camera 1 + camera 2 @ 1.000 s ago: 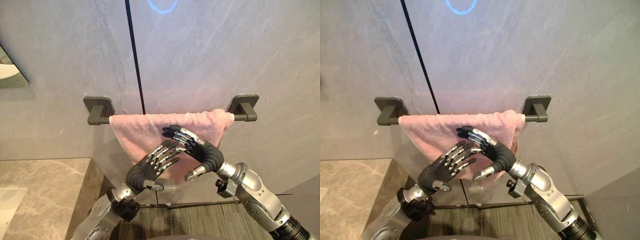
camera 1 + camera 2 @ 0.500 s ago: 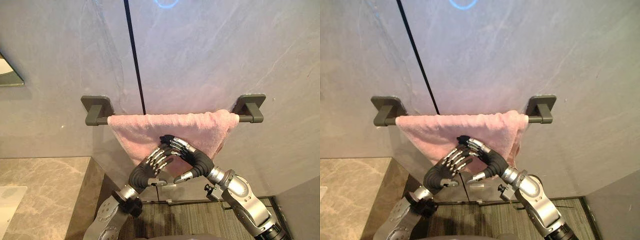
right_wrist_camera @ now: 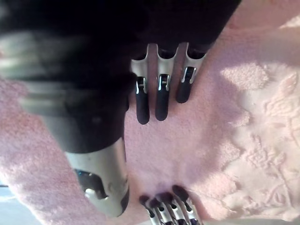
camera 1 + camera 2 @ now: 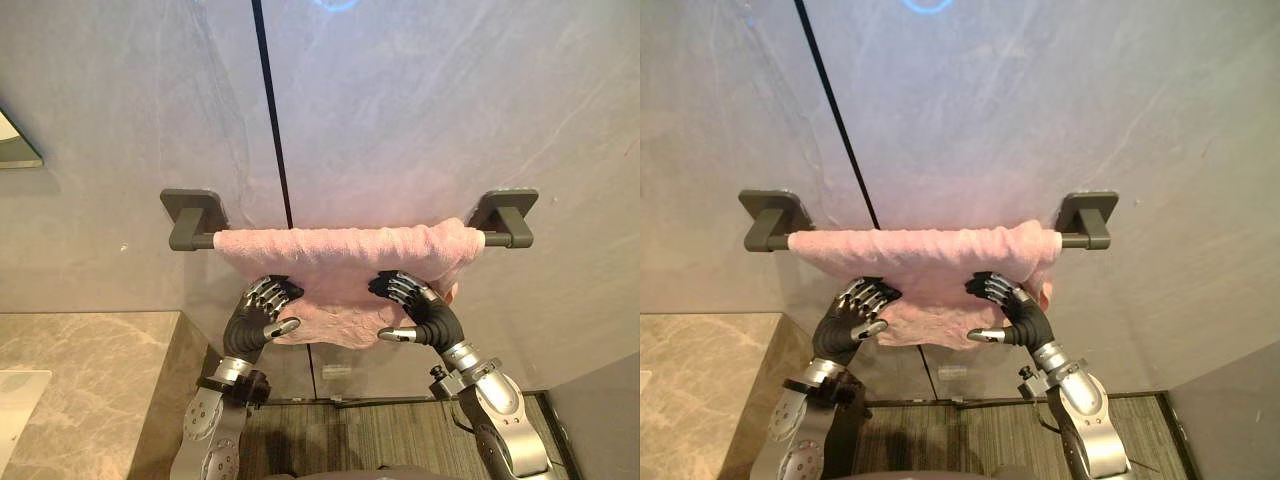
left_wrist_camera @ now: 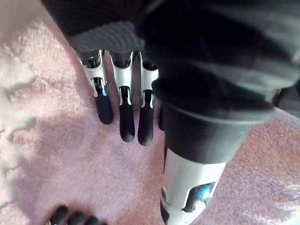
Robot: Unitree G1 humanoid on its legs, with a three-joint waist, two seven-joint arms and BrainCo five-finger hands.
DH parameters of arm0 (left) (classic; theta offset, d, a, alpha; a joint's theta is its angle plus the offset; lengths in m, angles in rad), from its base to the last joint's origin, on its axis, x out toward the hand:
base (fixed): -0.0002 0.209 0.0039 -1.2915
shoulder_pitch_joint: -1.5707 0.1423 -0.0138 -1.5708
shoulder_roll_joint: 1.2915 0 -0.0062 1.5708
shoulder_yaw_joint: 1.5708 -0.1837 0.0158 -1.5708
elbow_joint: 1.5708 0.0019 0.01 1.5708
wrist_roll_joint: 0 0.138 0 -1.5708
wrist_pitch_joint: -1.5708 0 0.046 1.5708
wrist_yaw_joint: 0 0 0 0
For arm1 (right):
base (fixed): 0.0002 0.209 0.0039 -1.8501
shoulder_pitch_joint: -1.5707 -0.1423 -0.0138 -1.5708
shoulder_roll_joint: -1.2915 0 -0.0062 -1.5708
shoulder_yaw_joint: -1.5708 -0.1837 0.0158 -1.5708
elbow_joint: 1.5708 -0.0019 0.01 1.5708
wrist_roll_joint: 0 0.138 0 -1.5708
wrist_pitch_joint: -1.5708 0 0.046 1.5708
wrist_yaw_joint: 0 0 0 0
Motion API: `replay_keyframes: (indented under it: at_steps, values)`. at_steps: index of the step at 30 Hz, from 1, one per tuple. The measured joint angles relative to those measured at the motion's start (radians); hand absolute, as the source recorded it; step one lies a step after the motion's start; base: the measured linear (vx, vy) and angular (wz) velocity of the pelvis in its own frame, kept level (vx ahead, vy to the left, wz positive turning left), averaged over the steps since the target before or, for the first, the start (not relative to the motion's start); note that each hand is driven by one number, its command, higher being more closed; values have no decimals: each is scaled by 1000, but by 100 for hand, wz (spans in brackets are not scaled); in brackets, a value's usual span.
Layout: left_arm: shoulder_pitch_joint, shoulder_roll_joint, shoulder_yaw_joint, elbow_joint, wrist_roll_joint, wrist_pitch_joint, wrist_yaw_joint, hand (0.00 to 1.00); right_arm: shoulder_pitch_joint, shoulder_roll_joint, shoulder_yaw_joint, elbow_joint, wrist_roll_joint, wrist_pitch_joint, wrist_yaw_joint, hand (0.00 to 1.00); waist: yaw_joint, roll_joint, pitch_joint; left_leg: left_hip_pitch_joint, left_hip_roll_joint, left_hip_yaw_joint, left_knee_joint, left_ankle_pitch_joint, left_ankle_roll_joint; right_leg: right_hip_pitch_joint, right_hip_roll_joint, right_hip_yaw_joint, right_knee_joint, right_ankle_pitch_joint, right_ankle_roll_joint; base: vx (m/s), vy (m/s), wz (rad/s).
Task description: Organize washtable
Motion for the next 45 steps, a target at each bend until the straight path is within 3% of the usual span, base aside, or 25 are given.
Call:
replay_keyframes:
  at_steps: [11,24,33,39,45]
  values:
    - [8,-55,131,31,7,-17,57,0,59,87,-223,-42,8,-2,-70,0,0,-2,-2,-15,0,5,1,-1,0,-12,1,4,-10,5,1,-10,-5,0]
    - [114,-96,244,22,6,-16,42,0,121,128,-456,-36,-36,-2,-115,0,-1,4,-6,-22,1,4,1,-3,0,-15,1,2,-14,5,1,-7,-5,0]
    - [160,-112,270,83,19,-11,26,0,140,143,-488,71,-102,0,-134,0,0,17,-22,-46,7,0,0,-3,0,-30,1,-3,-14,4,1,-7,-5,1]
    - [177,-116,276,233,155,6,19,0,170,145,-437,203,-208,13,-133,0,2,10,-27,-47,10,2,0,-4,-2,-32,-1,-7,-8,-1,1,-3,-3,1]
    - [171,-112,275,386,276,16,40,0,174,143,-407,398,-229,43,-148,0,7,9,-55,-47,14,6,1,-6,-6,-34,-6,-15,7,-14,-1,-7,-9,3]
